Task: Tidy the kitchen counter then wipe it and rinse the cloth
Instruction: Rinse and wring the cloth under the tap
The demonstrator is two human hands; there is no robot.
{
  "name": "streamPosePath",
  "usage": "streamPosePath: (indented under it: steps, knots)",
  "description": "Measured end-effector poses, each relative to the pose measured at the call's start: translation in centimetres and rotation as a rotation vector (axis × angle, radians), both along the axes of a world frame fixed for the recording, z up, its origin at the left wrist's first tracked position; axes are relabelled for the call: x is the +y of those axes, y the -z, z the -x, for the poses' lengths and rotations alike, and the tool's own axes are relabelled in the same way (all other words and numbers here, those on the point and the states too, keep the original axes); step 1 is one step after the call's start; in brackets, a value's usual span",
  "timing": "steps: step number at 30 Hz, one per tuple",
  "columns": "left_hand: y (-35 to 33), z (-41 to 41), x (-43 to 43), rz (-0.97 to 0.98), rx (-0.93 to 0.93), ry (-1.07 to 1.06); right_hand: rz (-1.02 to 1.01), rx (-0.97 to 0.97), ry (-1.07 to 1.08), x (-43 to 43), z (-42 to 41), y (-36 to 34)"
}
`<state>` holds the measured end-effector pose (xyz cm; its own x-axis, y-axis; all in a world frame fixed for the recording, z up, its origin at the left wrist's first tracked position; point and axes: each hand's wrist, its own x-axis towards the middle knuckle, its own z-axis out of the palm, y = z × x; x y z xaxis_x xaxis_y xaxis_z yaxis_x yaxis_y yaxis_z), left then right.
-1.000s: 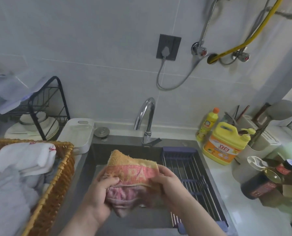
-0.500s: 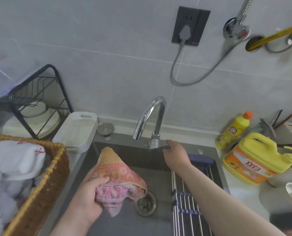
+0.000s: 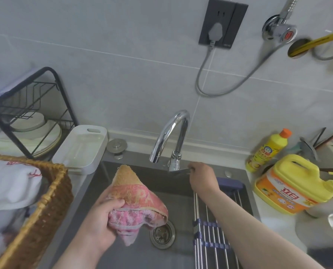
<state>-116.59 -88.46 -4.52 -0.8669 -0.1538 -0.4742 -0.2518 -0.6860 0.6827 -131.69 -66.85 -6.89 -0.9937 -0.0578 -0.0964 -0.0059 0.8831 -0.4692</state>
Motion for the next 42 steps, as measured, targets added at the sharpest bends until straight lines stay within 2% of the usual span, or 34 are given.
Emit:
streamPosePath:
  steps: [33, 37, 39, 40, 42]
  knots:
    - [0.7, 0.9, 0.3, 0.031, -0.019, -0.005, 0.041, 0.012, 0.009, 0.1, -1.1, 0.8]
    - [0.8, 0.8, 0.3, 0.021, -0.032, -0.016, 0.165, 0.142, -0.003, -0.3, -3.4, 0.8]
    - [1.0, 0.9, 0.3, -0.011, -0.044, -0.013, 0.220, 0.022, -0.017, -1.4, -5.4, 1.5]
    - [1.1, 0.9, 0.4, -0.031, -0.047, -0.014, 0.316, -0.156, 0.022, -2.1, -6.2, 1.9]
    - [1.4, 1.1, 0.8, -0.067, -0.038, -0.010, 0.795, -0.723, 0.244, -3.5, -7.6, 2.2]
